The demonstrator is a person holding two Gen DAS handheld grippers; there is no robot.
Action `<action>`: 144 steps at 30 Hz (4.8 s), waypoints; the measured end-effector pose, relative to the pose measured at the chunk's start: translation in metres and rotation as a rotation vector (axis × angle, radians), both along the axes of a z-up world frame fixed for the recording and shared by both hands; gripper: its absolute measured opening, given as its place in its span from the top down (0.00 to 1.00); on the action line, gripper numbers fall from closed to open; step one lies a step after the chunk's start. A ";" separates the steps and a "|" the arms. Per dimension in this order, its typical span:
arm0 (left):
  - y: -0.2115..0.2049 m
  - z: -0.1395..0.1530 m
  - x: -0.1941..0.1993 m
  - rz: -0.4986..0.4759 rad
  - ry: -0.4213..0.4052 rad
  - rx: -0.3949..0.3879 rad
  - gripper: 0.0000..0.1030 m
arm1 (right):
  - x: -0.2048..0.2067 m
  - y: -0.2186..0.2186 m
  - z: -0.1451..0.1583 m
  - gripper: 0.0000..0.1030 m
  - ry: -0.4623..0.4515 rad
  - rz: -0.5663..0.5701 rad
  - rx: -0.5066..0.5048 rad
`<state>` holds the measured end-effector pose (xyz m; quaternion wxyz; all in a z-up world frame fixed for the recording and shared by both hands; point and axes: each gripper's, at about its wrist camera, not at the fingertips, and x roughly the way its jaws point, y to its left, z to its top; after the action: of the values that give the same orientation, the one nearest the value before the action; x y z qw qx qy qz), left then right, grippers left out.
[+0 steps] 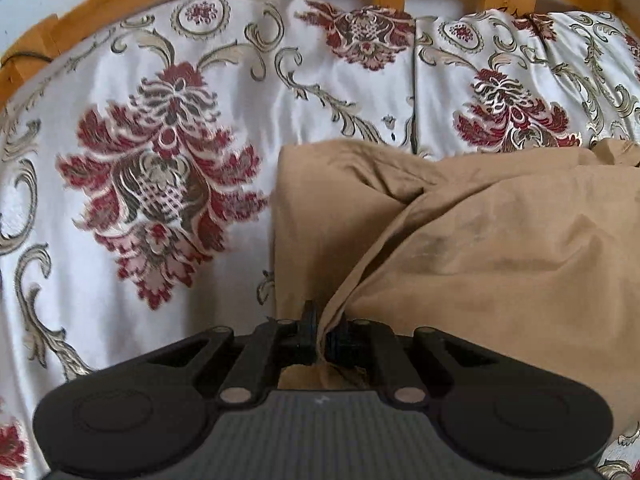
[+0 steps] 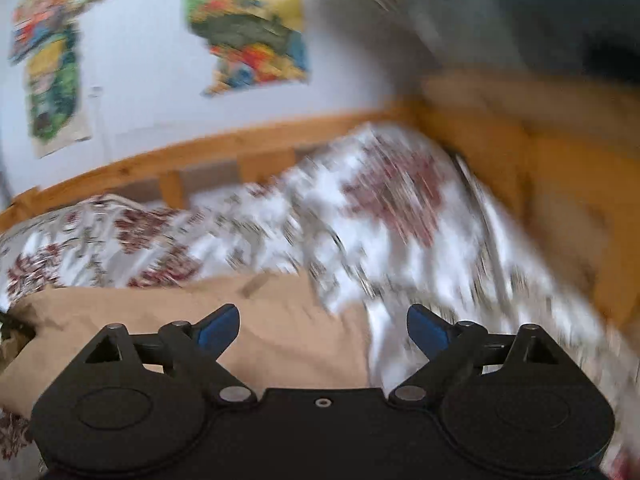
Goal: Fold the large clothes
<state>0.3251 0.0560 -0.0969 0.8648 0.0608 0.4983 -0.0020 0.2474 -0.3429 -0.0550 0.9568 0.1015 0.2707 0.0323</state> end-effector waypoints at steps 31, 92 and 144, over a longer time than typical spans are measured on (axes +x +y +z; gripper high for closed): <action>0.017 0.004 -0.109 0.197 -0.421 0.033 0.27 | -0.042 -0.007 -0.044 0.53 0.191 -0.101 0.288; -0.076 -0.039 -0.170 0.184 -0.409 -0.290 0.01 | -0.023 0.127 -0.045 0.01 0.073 0.118 -0.168; 0.050 -0.063 -0.228 0.684 -0.375 -0.766 0.81 | -0.129 0.059 -0.011 0.47 0.117 -0.296 0.066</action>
<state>0.0975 0.1055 -0.1601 0.8504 -0.4248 0.2907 0.1091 0.1181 -0.2835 -0.0659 0.9299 0.1732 0.3067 -0.1060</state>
